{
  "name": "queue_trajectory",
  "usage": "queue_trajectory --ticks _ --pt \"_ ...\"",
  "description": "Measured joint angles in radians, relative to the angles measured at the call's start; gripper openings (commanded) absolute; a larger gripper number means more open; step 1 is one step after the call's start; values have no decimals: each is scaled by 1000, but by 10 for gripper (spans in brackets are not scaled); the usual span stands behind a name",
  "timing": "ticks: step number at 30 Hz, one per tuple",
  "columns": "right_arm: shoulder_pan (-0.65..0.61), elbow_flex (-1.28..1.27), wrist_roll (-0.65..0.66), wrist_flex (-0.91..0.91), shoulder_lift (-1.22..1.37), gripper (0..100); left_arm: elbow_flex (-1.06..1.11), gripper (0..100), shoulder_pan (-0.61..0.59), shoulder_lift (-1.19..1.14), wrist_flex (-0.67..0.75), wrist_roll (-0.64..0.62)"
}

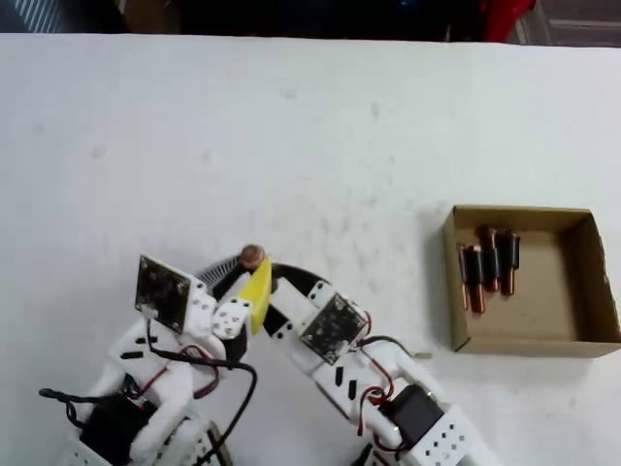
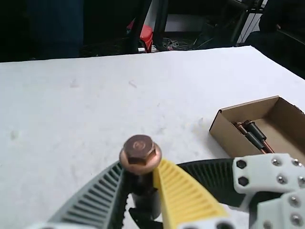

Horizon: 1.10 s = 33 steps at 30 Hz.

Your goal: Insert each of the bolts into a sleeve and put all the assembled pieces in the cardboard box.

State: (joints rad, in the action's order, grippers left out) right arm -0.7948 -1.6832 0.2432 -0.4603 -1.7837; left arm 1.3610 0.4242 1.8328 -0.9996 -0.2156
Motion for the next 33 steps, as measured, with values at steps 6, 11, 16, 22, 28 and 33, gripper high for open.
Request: queue_trajectory --ticks 6,11,16,22,28,33 --pt "0 0 0 0 0 17 0 141 0 0 -2 0" --pt "2 0 -2 2 -6 17 2 324 -11 0 -9 2" --pt "11 0 2 0 -2 17 5 331 -12 0 -54 3" --pt "11 0 2 0 -3 17 6 332 -12 -3 -55 2" --pt "2 0 2 0 -3 17 0 332 -8 -6 11 8" --pt "5 0 2 0 -3 17 -77 331 -11 -3 20 8"
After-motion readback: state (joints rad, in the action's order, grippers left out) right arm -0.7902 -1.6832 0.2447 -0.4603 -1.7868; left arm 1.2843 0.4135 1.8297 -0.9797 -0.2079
